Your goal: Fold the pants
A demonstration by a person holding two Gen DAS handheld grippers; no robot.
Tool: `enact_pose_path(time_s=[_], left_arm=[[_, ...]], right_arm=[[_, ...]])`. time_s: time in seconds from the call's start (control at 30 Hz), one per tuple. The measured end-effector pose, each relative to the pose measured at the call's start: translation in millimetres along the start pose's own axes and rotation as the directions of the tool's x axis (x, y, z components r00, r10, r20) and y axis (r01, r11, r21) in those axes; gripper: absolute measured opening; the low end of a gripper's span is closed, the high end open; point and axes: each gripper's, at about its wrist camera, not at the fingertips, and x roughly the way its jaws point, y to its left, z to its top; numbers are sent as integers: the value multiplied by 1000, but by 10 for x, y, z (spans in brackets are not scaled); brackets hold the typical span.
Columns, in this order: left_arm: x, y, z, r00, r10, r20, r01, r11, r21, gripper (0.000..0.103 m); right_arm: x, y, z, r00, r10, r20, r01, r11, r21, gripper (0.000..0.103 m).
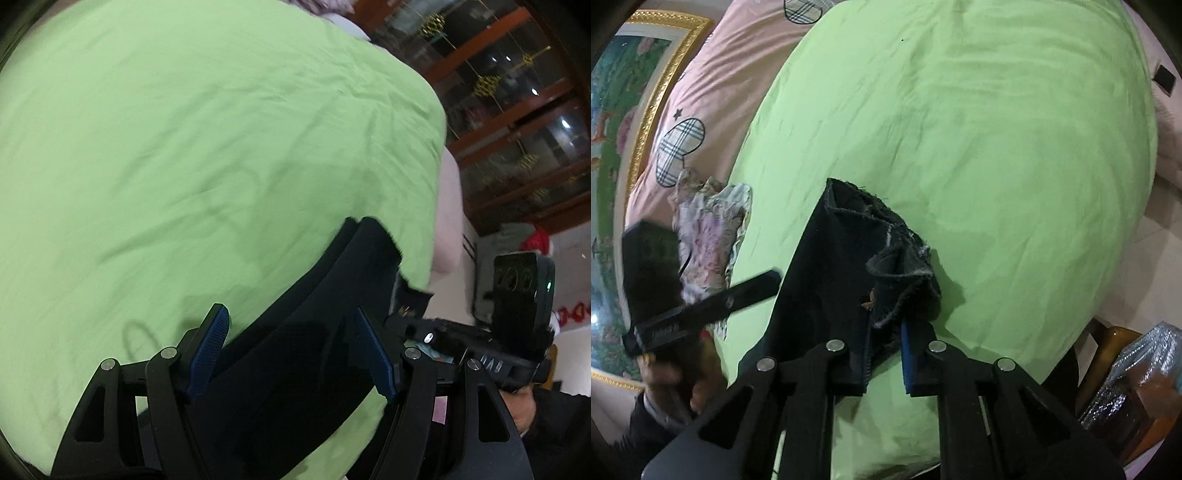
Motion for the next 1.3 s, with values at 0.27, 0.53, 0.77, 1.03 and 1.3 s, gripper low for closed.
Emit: enact_pose_path(time_s=[0.27,0.53,0.77,1.03,1.3], left_arm=[[428,-93,408,992,-90,-94,92,995,22,67],[551,-213,426,978,-142,-152,157,983,93,28],[319,-183,380,976,-200,-92,206,976,65,18],[-308,-98,146,967,-253,32,252,967,37,16],[-964,53,-234,952,-259,164,262,965,3,16]], right_arm=[[35,-36,5,998,52,-35,-55,994,-94,14],[49,-49,12,996,67,-64,-75,989,-129,14],[-8,82,1,996,79,-47,-87,979,-186,14],[-199,511,-28,980,191,-58,-199,934,-298,14],[-162,1070,-214,949,284,-136,-315,861,-400,13]])
